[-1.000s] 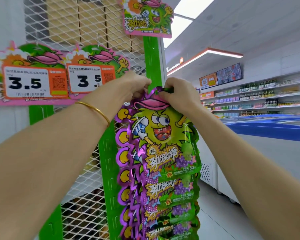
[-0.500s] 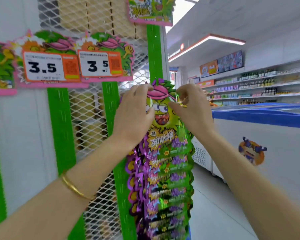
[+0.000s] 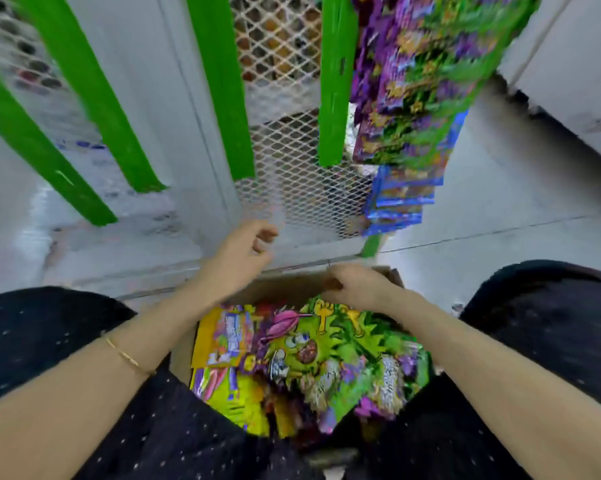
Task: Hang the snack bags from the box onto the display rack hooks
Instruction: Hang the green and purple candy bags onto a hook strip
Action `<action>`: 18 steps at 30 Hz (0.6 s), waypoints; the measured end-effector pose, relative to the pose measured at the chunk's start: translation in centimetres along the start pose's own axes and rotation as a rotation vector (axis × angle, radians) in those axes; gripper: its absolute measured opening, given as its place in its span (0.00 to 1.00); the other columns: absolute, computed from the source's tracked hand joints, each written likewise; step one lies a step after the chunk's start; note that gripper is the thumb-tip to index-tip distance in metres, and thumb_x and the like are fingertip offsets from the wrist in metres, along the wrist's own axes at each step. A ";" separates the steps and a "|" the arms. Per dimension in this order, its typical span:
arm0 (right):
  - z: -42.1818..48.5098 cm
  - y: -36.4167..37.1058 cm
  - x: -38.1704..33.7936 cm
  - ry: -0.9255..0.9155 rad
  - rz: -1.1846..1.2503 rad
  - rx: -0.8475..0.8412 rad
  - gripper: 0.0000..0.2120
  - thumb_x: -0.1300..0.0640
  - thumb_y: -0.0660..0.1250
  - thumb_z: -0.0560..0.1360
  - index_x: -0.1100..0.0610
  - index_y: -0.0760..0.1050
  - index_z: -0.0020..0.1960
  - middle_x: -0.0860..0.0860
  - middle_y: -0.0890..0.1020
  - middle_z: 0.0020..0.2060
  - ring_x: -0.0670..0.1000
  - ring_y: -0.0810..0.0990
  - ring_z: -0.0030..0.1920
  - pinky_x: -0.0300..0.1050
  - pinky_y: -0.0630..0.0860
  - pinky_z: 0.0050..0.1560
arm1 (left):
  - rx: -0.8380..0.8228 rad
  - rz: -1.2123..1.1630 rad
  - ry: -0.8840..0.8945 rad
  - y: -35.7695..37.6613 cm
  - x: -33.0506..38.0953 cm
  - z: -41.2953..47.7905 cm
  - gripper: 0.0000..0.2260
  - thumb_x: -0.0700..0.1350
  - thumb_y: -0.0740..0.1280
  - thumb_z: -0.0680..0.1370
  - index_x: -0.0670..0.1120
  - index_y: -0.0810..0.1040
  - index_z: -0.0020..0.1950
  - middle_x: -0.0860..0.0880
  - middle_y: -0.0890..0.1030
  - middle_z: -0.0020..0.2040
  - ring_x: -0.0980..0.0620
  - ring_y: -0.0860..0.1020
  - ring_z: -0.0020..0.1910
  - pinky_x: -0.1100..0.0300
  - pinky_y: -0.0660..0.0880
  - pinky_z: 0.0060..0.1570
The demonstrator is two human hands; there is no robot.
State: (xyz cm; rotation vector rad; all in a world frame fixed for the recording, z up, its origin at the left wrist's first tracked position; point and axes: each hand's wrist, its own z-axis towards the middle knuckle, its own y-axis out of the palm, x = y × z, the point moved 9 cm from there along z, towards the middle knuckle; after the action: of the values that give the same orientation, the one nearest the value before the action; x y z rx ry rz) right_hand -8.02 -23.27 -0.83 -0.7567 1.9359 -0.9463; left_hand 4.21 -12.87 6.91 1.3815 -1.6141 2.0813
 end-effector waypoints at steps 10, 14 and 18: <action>3.1 8.2 2.6 0.181 -0.294 -0.079 0.29 0.41 0.63 0.74 0.52 0.61 0.71 0.54 0.69 0.66 0.59 0.67 0.67 0.57 0.67 0.61 | -0.050 0.021 -0.118 0.3 -3.1 0.7 0.11 0.37 0.64 0.76 0.42 0.75 0.58 0.47 0.77 0.54 0.49 0.76 0.49 0.61 0.70 0.48; 4.0 7.9 2.1 0.149 -0.302 0.052 0.27 0.44 0.65 0.74 0.52 0.65 0.69 0.53 0.71 0.64 0.57 0.67 0.66 0.55 0.67 0.61 | -0.048 0.017 -0.146 0.2 -3.8 0.5 0.12 0.38 0.64 0.76 0.44 0.75 0.60 0.49 0.77 0.55 0.52 0.76 0.49 0.63 0.70 0.47; 4.8 6.2 1.7 0.095 -0.113 0.160 0.12 0.54 0.67 0.74 0.55 0.76 0.57 0.54 0.76 0.55 0.56 0.72 0.59 0.47 0.69 0.54 | -0.049 0.049 -0.152 0.1 -4.1 0.3 0.13 0.39 0.64 0.77 0.44 0.74 0.62 0.48 0.77 0.57 0.54 0.76 0.49 0.66 0.68 0.47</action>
State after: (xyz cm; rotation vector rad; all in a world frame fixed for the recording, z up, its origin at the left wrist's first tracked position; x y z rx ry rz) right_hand -5.57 -22.85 -8.46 -0.7456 1.8875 -1.2108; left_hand 6.61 -11.60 3.77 1.5315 -1.7615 1.9912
